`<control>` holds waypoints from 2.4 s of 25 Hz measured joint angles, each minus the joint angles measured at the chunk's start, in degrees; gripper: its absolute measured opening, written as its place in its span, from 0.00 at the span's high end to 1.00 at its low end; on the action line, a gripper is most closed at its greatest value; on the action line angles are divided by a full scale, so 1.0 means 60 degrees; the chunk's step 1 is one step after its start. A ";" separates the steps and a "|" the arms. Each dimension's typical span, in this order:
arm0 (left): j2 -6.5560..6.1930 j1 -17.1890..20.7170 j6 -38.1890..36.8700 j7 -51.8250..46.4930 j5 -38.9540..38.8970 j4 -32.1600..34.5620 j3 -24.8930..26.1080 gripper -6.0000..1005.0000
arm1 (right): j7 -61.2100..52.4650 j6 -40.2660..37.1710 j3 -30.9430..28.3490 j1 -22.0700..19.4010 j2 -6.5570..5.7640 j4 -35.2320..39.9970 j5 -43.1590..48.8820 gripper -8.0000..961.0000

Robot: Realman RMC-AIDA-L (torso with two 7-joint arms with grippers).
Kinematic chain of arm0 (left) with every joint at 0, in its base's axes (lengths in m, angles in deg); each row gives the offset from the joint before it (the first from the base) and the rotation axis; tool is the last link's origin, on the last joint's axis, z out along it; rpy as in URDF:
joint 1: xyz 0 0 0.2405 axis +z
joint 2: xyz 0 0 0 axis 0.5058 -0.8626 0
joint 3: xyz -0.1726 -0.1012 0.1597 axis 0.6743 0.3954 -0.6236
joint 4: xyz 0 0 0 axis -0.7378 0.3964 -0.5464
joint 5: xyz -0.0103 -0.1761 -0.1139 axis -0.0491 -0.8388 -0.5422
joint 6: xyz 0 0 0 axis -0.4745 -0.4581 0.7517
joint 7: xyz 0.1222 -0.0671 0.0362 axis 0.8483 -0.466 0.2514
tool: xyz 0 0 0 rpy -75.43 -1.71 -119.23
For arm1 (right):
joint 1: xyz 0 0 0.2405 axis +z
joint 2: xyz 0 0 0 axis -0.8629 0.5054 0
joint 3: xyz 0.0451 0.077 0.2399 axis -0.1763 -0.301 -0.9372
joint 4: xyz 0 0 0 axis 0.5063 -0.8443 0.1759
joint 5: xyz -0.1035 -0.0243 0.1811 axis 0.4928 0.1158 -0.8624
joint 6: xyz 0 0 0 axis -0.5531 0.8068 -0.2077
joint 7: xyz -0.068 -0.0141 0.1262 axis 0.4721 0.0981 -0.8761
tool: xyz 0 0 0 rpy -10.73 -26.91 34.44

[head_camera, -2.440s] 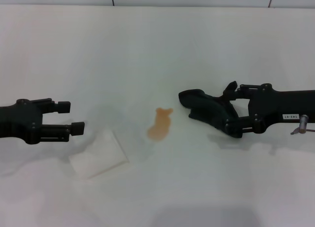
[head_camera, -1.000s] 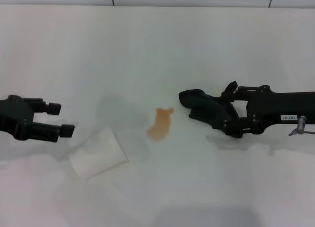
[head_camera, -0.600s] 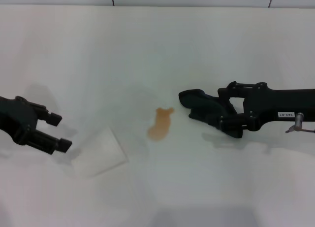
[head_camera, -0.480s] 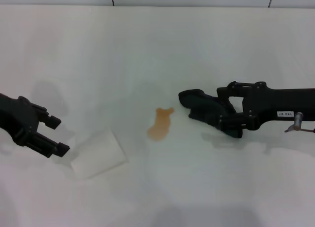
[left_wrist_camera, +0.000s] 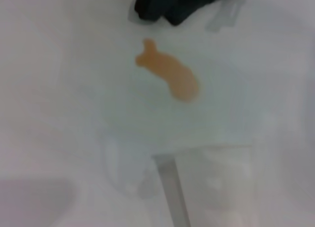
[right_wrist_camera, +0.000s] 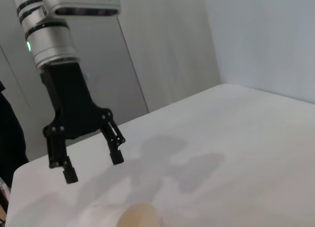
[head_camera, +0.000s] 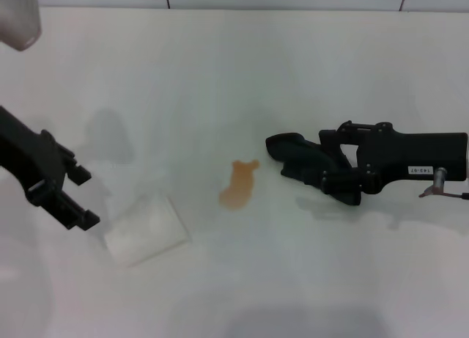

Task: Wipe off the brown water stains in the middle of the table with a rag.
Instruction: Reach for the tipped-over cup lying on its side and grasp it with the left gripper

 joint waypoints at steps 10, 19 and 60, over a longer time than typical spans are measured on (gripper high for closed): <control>0.0466 -0.0048 0.0285 0.0147 0.0039 -0.0093 -0.0280 0.12 | 0.0057 0.0177 0.0206 -0.0008 -0.0006 -0.0016 -0.0175 0.13; 0.0732 -0.0022 0.0792 0.0150 0.0090 -0.0146 -0.0560 0.12 | 0.0063 0.0099 0.0202 -0.0046 -0.0015 -0.0023 -0.0162 0.13; 0.1050 -0.0077 0.1935 0.0250 -0.0385 -0.1194 -0.1366 0.12 | 0.0200 -0.0014 0.0248 -0.0058 -0.0029 -0.0250 -0.0139 0.13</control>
